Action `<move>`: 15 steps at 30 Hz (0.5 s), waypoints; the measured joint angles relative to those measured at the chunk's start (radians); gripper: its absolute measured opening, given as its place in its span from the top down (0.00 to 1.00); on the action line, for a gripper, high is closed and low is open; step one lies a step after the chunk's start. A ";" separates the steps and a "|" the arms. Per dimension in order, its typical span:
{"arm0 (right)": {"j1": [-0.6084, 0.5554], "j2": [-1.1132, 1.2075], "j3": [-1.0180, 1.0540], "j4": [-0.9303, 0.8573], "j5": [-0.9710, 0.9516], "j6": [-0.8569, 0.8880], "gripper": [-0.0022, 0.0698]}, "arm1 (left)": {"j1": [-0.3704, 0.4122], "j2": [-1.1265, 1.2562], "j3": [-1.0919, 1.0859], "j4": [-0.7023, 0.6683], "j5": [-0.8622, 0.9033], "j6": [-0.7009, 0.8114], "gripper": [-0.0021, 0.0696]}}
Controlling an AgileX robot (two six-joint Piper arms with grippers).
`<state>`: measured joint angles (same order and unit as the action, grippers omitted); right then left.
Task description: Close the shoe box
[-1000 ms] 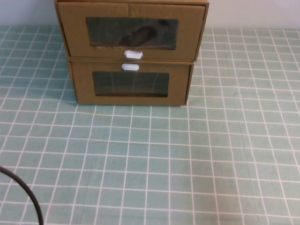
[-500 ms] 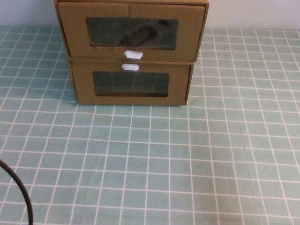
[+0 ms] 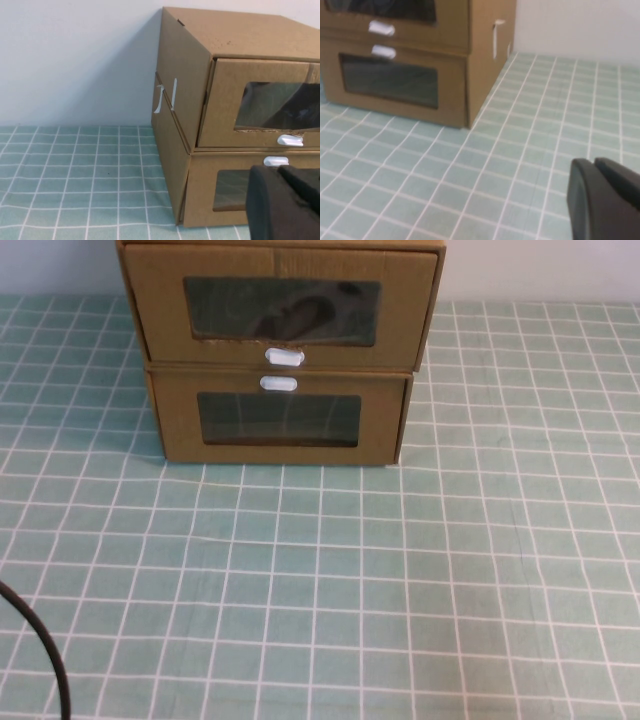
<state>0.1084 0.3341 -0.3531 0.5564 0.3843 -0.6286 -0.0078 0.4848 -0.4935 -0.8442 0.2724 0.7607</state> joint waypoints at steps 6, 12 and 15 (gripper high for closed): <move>0.000 0.000 0.000 -0.002 0.084 0.000 0.99 | -0.072 -0.039 0.015 0.100 -0.034 -0.011 0.98; 0.000 0.000 0.000 -0.001 0.144 0.000 0.99 | -0.246 -0.107 0.193 0.668 -0.203 -0.511 0.98; 0.000 0.000 0.000 -0.001 0.173 0.000 0.99 | -0.249 -0.157 0.309 0.773 -0.266 -0.649 0.98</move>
<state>0.1084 0.3341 -0.3531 0.5550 0.5570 -0.6286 -0.2572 0.3279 -0.1842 -0.0714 0.0068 0.1120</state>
